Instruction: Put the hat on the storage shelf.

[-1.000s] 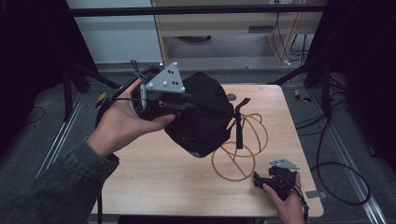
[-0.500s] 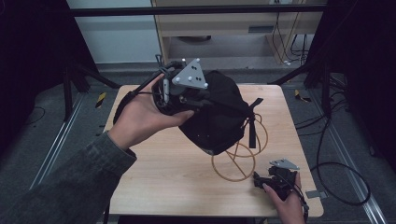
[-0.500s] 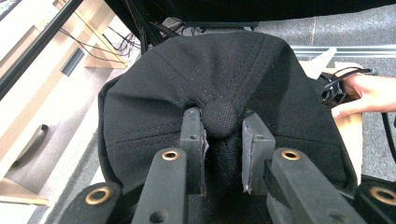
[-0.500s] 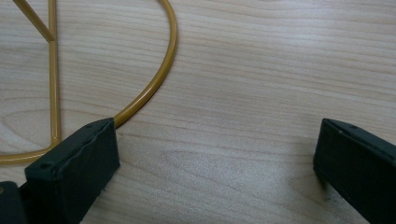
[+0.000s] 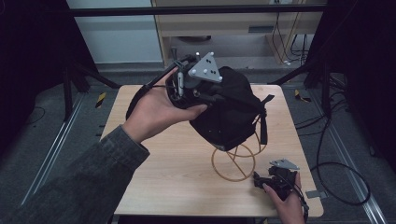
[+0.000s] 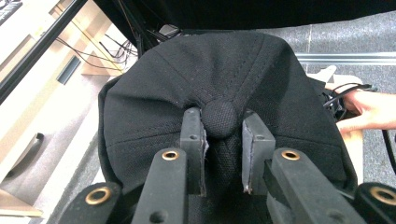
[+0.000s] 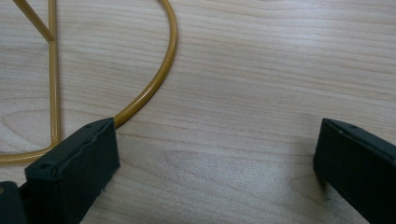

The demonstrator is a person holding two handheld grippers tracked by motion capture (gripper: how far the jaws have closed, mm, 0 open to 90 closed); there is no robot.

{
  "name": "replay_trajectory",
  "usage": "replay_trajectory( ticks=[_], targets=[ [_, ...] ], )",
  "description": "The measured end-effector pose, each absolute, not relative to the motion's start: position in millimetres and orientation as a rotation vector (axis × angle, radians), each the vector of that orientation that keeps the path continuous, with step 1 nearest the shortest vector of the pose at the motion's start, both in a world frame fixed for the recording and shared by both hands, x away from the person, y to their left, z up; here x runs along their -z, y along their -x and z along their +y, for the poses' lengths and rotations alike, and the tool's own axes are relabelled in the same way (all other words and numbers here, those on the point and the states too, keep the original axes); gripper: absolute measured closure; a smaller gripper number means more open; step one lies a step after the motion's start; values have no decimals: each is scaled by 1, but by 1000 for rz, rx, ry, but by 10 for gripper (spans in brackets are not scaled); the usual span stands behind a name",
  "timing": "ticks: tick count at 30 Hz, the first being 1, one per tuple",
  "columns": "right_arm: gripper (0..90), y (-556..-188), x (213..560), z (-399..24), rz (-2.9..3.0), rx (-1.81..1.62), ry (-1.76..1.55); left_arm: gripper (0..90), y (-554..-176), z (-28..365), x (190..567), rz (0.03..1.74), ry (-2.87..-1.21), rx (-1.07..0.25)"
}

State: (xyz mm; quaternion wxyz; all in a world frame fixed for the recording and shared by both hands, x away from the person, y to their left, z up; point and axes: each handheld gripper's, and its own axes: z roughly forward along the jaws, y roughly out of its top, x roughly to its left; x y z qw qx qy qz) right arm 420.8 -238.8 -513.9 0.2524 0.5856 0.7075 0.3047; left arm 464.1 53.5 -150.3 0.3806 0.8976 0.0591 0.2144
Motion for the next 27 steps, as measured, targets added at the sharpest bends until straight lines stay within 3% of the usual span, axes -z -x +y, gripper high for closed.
replay_trajectory(
  ticks=[27],
  targets=[
    [4,-421,514,-239,1924,-829,-1593,738,-468,21,152,136,-2329,-545]
  ],
)
